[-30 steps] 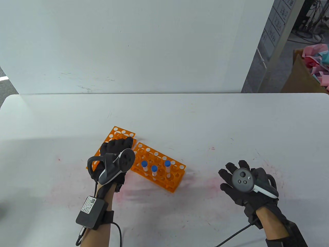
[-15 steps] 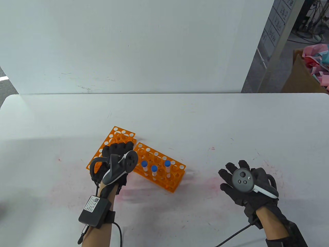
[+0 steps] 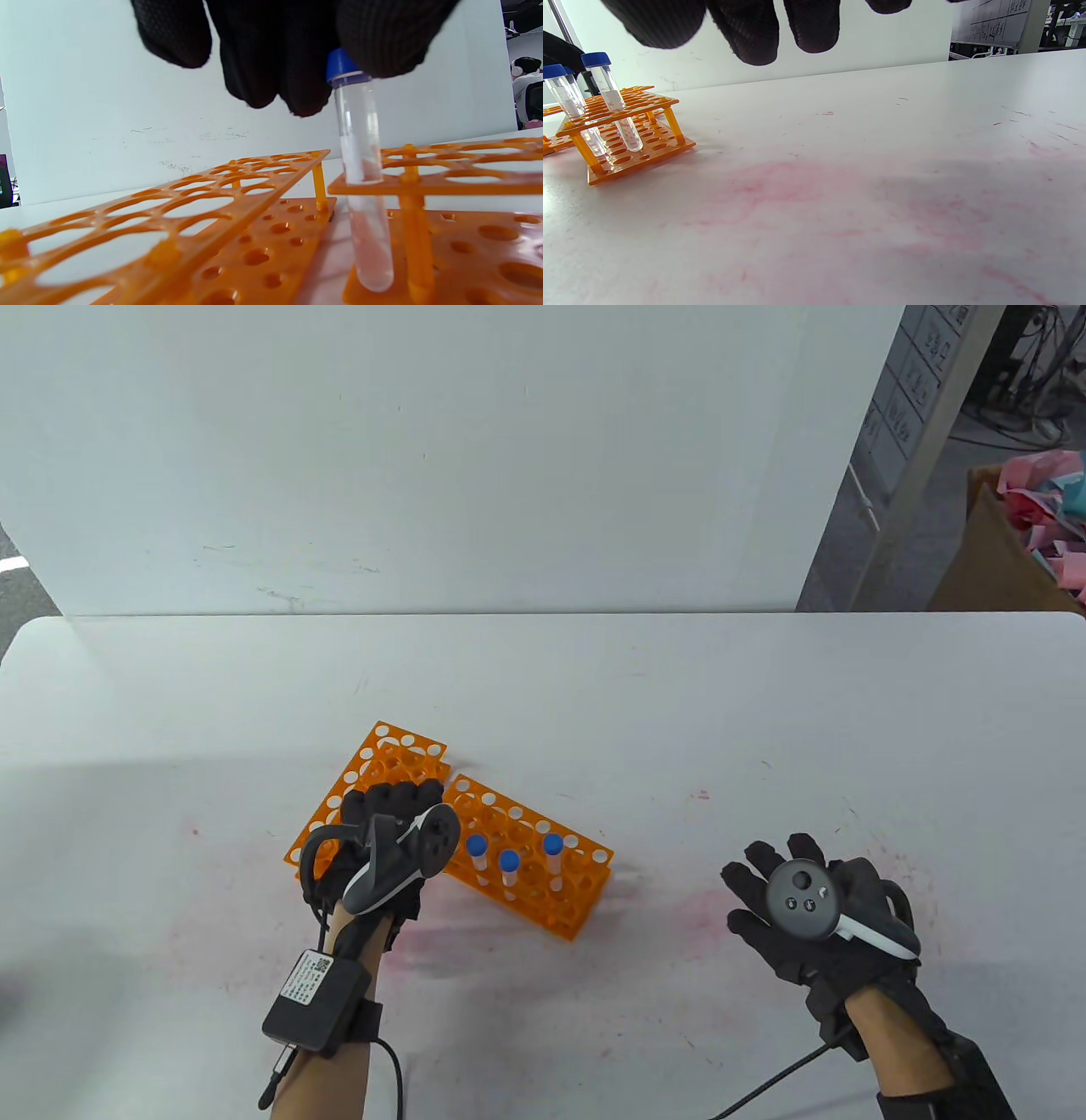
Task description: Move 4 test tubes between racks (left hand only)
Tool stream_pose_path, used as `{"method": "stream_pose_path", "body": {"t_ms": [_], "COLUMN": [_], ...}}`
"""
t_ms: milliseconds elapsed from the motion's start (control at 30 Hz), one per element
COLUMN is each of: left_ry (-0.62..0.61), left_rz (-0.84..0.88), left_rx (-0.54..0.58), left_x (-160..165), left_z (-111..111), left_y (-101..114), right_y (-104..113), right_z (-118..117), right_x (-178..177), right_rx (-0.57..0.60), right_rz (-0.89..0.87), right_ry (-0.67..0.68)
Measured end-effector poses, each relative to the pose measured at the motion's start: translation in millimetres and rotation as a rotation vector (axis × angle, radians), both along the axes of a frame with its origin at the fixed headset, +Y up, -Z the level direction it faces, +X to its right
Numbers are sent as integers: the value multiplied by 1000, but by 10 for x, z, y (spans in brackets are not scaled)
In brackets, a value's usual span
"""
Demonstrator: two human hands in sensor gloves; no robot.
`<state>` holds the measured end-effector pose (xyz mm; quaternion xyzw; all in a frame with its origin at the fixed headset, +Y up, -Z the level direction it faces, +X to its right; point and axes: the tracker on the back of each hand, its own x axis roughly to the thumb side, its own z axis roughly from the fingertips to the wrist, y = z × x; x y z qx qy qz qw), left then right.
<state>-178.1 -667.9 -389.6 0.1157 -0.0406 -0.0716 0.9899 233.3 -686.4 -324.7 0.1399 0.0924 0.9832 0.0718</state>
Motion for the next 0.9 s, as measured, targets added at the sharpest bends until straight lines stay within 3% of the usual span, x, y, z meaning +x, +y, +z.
{"method": "stream_pose_path", "body": {"t_ms": [900], "left_ry": [-3], "left_rz": [34], "left_rx": [-35], "left_x": [-26], "left_z": [-6], "left_y": [-10], "right_y": [-47], "right_z": [-20], "right_x": [4], "right_rx": [-36], "right_rz": [3], "right_ry": [-4]}}
